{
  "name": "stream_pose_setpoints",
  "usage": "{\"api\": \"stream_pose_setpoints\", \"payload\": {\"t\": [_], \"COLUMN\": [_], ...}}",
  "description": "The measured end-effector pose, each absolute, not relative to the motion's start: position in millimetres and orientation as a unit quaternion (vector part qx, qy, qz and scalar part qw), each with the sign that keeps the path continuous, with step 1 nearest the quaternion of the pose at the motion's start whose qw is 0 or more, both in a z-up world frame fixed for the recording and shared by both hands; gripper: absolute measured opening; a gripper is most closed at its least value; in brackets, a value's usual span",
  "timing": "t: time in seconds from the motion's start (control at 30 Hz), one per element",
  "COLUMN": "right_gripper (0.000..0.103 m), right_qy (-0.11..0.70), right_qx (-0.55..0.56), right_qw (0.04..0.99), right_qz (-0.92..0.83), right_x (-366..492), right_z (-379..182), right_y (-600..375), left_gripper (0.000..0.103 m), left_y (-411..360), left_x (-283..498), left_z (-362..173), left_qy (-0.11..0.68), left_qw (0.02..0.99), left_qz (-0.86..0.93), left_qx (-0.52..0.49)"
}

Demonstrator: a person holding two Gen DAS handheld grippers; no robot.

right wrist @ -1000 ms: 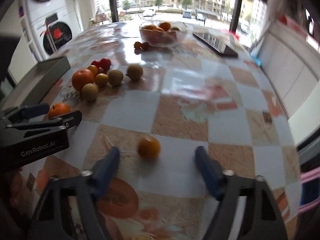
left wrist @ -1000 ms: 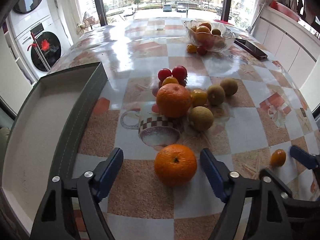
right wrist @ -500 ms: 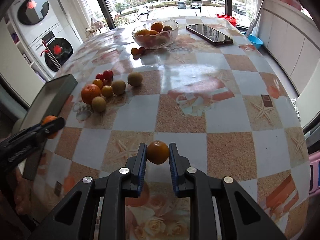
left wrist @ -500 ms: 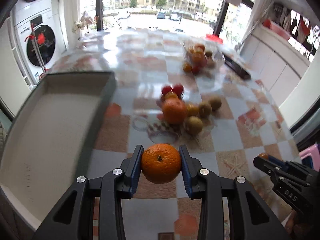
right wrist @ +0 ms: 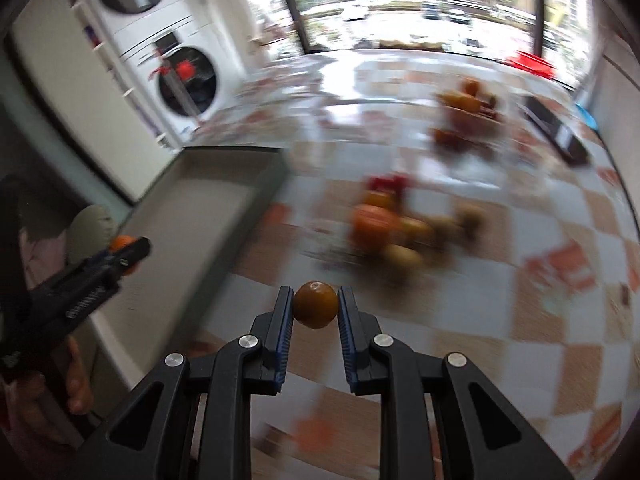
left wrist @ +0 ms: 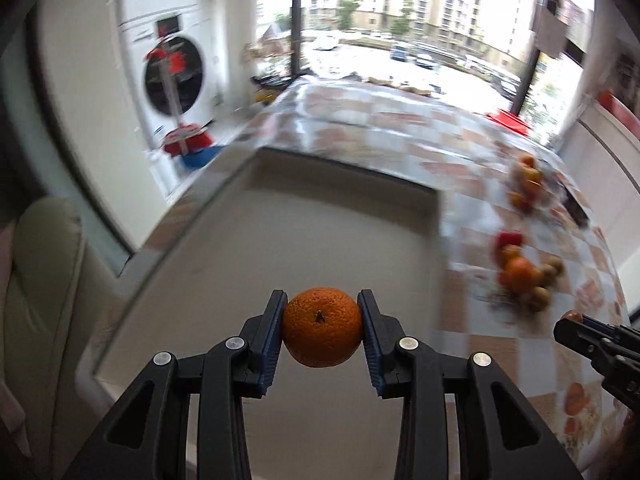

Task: Organize fruits
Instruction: 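Carry both oranges over the white tray and open both tools to drop them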

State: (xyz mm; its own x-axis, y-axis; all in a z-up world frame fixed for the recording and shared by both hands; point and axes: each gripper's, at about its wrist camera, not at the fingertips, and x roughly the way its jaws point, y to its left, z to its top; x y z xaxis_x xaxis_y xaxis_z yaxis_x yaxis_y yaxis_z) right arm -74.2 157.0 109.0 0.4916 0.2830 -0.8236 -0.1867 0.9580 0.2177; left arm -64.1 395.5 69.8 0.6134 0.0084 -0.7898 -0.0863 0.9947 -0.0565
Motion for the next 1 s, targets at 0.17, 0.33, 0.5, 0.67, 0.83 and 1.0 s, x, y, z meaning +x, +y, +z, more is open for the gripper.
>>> {"api": "stream_pose_setpoints", "payload": {"t": [0.17, 0.33, 0.5, 0.67, 0.83, 1.0], "right_gripper": [0.024, 0.024, 0.025, 0.071, 0.087, 0.089], "right_qy": [0.491, 0.505, 0.525, 0.520, 0.498, 0.487], "right_qx": [0.021, -0.001, -0.020, -0.028, 0.001, 0.049], "right_qw": [0.850, 0.834, 0.818, 0.825, 0.846, 0.866], "right_qz": [0.190, 0.223, 0.235, 0.219, 0.189, 0.105], "right_x": [-58.9, -50.4, -47.3, -50.7, -47.5, -53.3], "right_z": [109.3, 99.5, 86.0, 89.4, 101.9, 97.9], "right_y": [229.7, 280.8, 303.9, 299.4, 264.6, 191.0], "left_gripper": [0.038, 0.038, 0.038, 0.090, 0.095, 0.095], "left_y": [434.4, 454.8, 455.2, 454.8, 451.0, 405.8], "left_x": [-64.4, -60.6, -58.9, -66.0, -73.9, -83.5], "left_z": [61.5, 48.2, 37.1, 34.5, 43.0, 63.0], "left_qy": [0.444, 0.456, 0.467, 0.449, 0.434, 0.415], "left_qw": [0.893, 0.885, 0.880, 0.887, 0.895, 0.909], "left_qz": [0.058, 0.070, 0.069, 0.098, 0.086, 0.036], "left_qx": [-0.057, -0.065, -0.056, -0.043, -0.051, -0.022]}}
